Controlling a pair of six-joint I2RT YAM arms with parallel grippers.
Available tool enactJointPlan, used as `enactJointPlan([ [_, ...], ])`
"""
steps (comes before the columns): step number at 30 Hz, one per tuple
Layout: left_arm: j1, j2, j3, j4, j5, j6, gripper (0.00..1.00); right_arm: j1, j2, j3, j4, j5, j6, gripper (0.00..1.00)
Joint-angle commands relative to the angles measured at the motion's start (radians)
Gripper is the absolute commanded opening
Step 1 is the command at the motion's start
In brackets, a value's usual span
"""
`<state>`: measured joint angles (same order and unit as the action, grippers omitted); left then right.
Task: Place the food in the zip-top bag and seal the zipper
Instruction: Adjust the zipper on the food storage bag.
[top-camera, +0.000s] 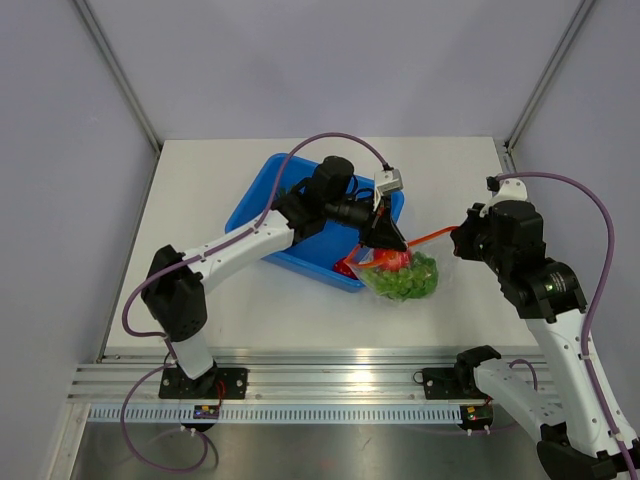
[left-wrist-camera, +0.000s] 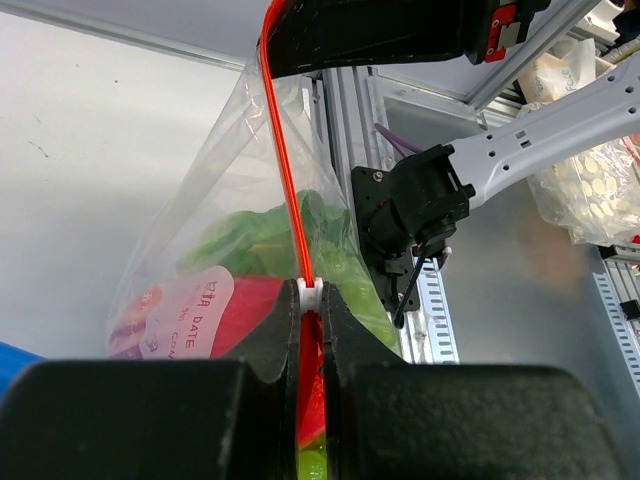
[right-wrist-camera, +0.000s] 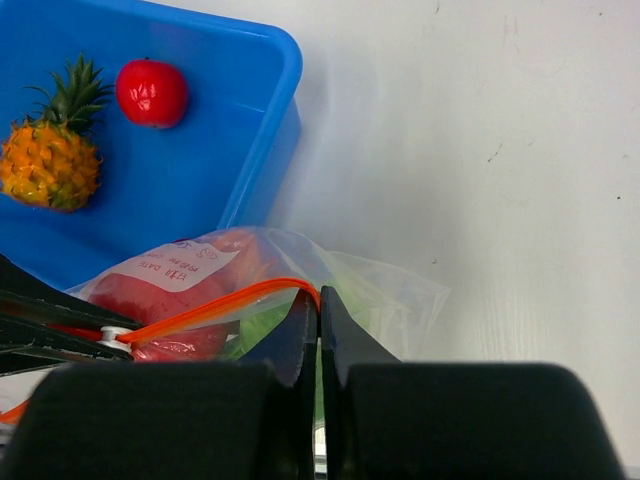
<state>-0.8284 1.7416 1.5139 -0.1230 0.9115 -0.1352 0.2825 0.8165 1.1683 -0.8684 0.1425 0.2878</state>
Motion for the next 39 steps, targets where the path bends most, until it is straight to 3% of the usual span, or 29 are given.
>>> enactJointPlan([
  [1,0.000,-0.019,0.044,-0.073,0.082,-0.030,0.00,-0.026,-0.014,0.033,0.074,0.125,-0.032,0.00],
  [8,-0.075,0.038,0.091,-0.089,-0.023,-0.017,0.00,-0.025,-0.108,-0.104,0.198,-0.035,-0.045,0.00],
  [15,-0.080,0.120,0.095,-0.037,-0.065,-0.066,0.00,-0.025,-0.189,-0.235,0.269,0.017,-0.079,0.00],
  [19,-0.083,0.150,0.114,-0.035,-0.065,-0.089,0.27,-0.025,-0.195,-0.289,0.284,0.043,-0.064,0.00],
  [26,-0.089,0.081,0.112,-0.067,-0.147,-0.069,0.58,-0.025,-0.252,-0.343,0.342,0.042,-0.088,0.00],
  [31,-0.086,0.009,0.088,-0.147,-0.288,-0.017,0.59,-0.025,-0.296,-0.369,0.361,0.037,-0.105,0.00],
  [39,-0.067,-0.097,-0.127,-0.178,-0.408,0.112,0.59,-0.025,-0.323,-0.349,0.342,0.040,-0.122,0.00],
])
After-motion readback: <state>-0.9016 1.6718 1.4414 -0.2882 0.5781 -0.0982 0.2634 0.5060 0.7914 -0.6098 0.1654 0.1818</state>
